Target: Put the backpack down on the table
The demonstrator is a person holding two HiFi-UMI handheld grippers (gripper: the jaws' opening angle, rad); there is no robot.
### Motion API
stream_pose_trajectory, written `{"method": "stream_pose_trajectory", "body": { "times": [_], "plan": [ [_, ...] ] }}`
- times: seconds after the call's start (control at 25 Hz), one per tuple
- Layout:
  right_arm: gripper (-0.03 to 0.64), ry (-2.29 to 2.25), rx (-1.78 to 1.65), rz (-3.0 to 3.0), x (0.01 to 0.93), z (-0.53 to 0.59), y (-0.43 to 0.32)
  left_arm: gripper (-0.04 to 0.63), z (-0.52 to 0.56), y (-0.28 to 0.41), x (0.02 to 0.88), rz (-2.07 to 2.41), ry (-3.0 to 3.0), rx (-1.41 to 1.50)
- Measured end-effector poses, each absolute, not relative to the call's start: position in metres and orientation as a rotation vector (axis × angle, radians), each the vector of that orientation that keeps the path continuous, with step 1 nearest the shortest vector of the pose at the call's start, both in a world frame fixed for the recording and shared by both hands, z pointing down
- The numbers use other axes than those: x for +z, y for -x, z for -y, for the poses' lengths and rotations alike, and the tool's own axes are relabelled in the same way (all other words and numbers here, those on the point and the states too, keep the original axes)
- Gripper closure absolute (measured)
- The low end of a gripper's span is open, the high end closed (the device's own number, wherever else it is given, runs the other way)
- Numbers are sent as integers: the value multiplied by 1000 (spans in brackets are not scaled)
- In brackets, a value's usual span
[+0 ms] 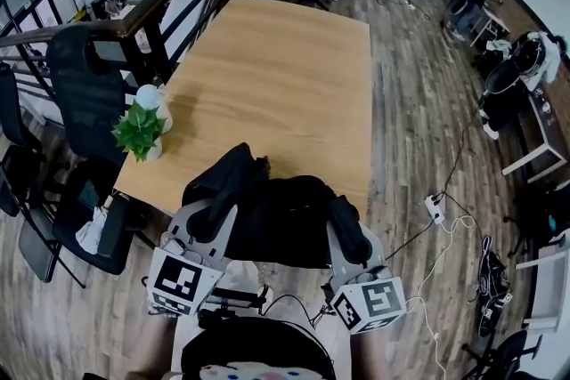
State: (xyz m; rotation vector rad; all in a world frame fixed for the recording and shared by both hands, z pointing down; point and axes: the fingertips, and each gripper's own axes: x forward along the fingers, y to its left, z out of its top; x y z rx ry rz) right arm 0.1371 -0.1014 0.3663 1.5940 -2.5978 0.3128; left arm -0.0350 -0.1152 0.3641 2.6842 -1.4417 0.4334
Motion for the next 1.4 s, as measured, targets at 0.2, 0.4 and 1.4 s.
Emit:
{"method": "stream_pose_trajectory", "body": {
  "times": [0.2, 0.4, 1.4],
  "plan": [
    [540, -1627, 354, 2595, 366, 137, -142, 560, 150, 35, 364, 1420, -2702, 430],
    [540, -1647, 347, 2591, 362, 169, -142, 560, 183, 39, 364, 1412, -2712, 420],
    [540, -1788, 305, 2483, 391, 345, -130, 560, 374, 53, 397, 1364, -2748, 437]
  ]
}}
